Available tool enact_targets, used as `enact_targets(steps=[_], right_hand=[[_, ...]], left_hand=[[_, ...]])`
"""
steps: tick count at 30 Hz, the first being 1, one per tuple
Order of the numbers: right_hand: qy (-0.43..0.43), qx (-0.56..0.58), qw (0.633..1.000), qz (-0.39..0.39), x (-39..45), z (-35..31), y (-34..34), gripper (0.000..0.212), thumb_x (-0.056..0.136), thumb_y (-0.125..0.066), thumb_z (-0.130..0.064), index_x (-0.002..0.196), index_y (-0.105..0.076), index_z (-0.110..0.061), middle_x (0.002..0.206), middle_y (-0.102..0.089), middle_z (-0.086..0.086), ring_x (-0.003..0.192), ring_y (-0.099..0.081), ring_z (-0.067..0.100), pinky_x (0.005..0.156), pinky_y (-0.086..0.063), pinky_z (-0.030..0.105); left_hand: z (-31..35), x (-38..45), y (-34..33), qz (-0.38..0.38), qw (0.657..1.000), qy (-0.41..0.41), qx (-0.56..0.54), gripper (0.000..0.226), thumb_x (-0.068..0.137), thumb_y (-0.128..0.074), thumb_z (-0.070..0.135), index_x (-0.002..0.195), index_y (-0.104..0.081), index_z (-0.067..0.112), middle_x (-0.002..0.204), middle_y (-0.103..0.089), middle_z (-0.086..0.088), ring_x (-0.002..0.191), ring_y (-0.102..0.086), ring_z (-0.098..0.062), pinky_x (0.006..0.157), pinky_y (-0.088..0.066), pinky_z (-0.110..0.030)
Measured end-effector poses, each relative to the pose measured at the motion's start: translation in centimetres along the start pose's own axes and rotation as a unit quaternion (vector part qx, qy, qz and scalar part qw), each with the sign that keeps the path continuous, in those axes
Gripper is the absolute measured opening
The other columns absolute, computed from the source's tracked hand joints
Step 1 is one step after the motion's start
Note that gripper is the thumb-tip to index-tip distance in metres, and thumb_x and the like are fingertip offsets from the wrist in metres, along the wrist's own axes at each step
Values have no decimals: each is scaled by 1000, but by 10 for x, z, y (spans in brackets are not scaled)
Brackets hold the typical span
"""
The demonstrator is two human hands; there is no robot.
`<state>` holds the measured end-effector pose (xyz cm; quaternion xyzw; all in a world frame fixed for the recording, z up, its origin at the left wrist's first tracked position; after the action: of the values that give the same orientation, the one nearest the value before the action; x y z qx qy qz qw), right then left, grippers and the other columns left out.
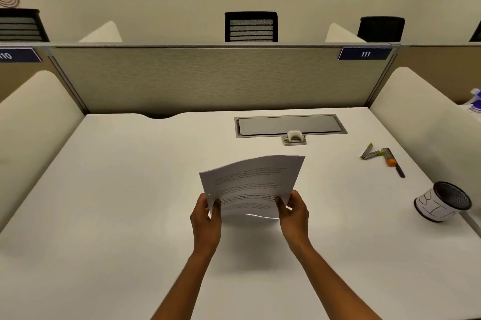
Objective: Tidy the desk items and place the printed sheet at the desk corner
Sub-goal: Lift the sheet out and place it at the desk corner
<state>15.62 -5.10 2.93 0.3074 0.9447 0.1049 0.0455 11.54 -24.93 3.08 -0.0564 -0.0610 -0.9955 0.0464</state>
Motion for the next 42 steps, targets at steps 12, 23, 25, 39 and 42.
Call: enact_targets(steps=[12,23,25,39,42], right_hand=[[-6,-38,999,-3,0,2,7,17,95,-60,-22,110,-54,-27,98,-62,-9,87,-61,14,70,-47,12],[5,-78,996,-43,12,13,17,17,95,-59,-14,112,-56,-18,104,-65,-1,88,-62,18,70,-46,17],[1,-129,989,-67,15,25,18,21,96,-56,-10,116,-56,-11,109,-65,2,89,-59,16,75,-45,21],[39,-57,992,-104,69,-14,28,8,99,-53,-18,98,-58,-24,91,-65,-11,80,-64,8,57,-50,10],[47,-43,992,-109,82,-23,25,8,100,-51,-20,101,-59,-21,95,-65,-6,78,-63,6,52,-49,11]], left_hand=[[4,5,-5,-18,999,2,30,14,97,-56,13,110,-59,17,108,-67,0,99,-65,-19,82,-58,-33],[-5,2,-20,-1,997,41,71,25,94,-60,15,115,-56,27,105,-64,17,96,-62,-5,78,-53,-24],[-14,2,-23,-2,994,50,101,24,95,-58,12,114,-56,25,106,-65,9,95,-62,-12,79,-51,-26],[19,33,-36,61,990,64,112,11,98,-53,20,94,-63,16,90,-69,0,83,-64,-17,67,-50,-23],[28,42,-37,67,989,71,110,15,98,-53,19,89,-61,10,87,-69,-1,77,-64,-16,61,-50,-22]])
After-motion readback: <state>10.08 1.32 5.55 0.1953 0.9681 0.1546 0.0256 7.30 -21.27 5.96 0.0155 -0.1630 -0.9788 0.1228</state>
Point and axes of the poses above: each hand's wrist, its own x-axis towards the middle knuckle, its own y-axis out of the back of the hand, z = x × y, the point moved 1 cm from there along x, towards the middle knuckle
